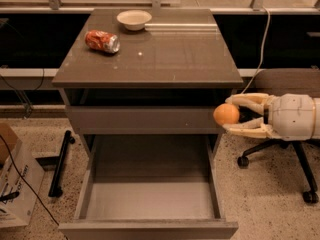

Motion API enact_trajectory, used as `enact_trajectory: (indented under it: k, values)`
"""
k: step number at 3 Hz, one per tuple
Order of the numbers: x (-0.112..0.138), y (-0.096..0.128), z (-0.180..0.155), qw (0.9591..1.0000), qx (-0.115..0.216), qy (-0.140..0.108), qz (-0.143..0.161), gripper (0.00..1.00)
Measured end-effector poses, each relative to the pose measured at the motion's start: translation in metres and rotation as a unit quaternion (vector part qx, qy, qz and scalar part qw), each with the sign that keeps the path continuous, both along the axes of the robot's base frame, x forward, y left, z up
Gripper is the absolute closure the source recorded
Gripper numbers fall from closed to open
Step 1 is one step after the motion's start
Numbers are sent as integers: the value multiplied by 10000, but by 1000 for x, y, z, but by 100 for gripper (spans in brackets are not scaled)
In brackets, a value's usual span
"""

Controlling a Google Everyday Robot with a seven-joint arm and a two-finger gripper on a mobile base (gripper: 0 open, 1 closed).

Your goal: Pick orange from middle drawer and place on counter

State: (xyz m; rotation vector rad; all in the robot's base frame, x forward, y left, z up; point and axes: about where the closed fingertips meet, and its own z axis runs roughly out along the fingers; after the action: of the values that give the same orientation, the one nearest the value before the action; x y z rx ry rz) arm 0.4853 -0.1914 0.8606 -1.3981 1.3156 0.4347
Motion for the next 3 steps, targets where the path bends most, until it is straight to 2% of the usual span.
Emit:
enact_trajectory:
  k: [1,2,3]
  values:
    - [0,2,-3,10000,2,36,1,100]
    - [5,5,1,9996,-100,-41,-245,100]
    - [21,8,15,9975,-508,-241,-437,100]
